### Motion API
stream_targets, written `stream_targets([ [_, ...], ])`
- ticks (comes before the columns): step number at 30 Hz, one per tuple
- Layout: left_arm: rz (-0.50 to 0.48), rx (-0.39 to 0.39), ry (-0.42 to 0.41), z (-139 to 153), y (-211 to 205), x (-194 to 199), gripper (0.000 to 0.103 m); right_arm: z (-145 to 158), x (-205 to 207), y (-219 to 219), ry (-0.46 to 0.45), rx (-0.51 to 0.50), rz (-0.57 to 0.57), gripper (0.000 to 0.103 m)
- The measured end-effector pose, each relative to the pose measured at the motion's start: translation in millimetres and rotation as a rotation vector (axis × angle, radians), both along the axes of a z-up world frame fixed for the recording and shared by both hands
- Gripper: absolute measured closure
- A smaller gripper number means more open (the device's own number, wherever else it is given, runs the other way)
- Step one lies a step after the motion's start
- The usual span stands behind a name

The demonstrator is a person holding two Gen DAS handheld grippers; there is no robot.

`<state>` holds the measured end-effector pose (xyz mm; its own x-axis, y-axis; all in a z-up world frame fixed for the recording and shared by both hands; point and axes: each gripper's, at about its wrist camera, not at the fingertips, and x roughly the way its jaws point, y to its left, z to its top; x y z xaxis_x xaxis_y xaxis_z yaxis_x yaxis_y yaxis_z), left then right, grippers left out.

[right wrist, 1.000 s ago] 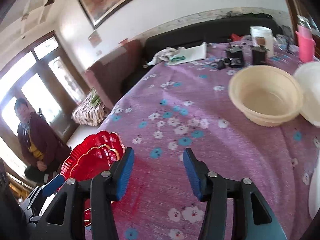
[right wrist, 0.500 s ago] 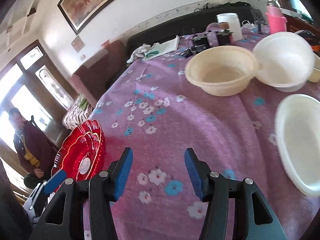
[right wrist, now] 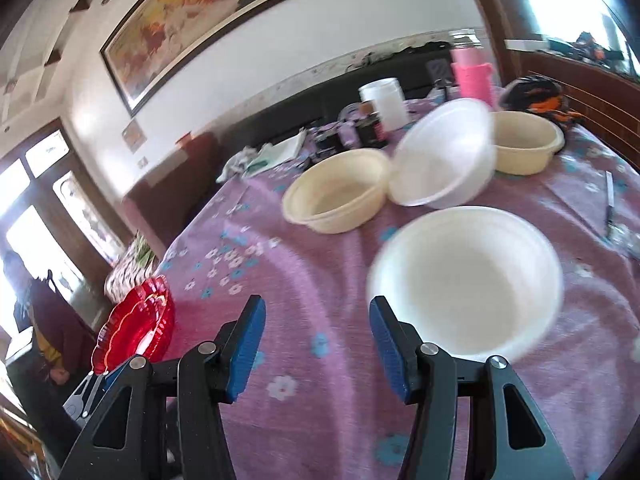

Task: Organize plates and bowls

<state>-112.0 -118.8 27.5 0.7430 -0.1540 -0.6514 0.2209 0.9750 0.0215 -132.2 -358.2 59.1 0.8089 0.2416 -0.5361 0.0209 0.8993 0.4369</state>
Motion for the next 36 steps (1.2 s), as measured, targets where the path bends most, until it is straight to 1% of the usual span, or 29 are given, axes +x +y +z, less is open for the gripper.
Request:
stream_targets([
  [3,0.012,-0.033,0.021,-2,5,3,0.008,0,-13,-22,-0.008,0.018,-0.044,0.045],
  [6,0.009,-0.036,0.027,-3,5,4,0.008,-2,-27,-52,-0.013,0.033,-0.111,0.043],
  [8,0.017,-0.015,0.028,-3,3,3,0.008,-8,-34,-75,0.001,0.054,-0.162,0.042],
  [10,0.042,0.022,0.015,-3,-1,1,0.008,-16,-39,-95,0.019,0.083,-0.206,0.042],
  [12,0.048,0.056,0.0,0,-7,1,0.008,-24,-43,-112,0.03,0.114,-0.232,0.042],
  [13,0.041,0.054,-0.005,2,-9,1,0.008,-27,-43,-118,0.037,0.124,-0.236,0.043],
  [14,0.029,0.046,-0.01,4,-12,0,0.008,-30,-43,-123,0.041,0.137,-0.237,0.043],
  [16,-0.004,0.035,-0.017,11,-21,0,0.008,-35,-43,-131,0.046,0.171,-0.233,0.053],
  [19,-0.069,0.017,-0.001,21,-40,6,0.009,-37,-40,-134,0.058,0.181,-0.226,0.064],
  [21,-0.106,-0.017,0.03,29,-52,14,0.009,-38,-39,-133,0.063,0.189,-0.209,0.065],
  [23,-0.15,-0.078,0.054,38,-64,23,0.009,-36,-37,-133,0.062,0.188,-0.202,0.065],
  [26,-0.184,-0.127,0.063,48,-84,39,0.009,-34,-29,-134,0.069,0.163,-0.205,0.065],
  [28,-0.192,-0.141,0.088,47,-97,52,0.009,-36,-23,-138,0.078,0.171,-0.207,0.065],
  [30,-0.21,-0.179,0.139,43,-107,67,0.009,-40,-18,-140,0.084,0.174,-0.203,0.065],
  [33,-0.231,-0.204,0.204,35,-127,83,0.01,-43,-15,-139,0.087,0.179,-0.19,0.065],
  [35,-0.244,-0.193,0.212,30,-141,88,0.012,-41,-15,-136,0.079,0.156,-0.189,0.065],
  [36,-0.254,-0.172,0.216,26,-152,91,0.025,-41,-13,-134,0.08,0.143,-0.186,0.065],
])
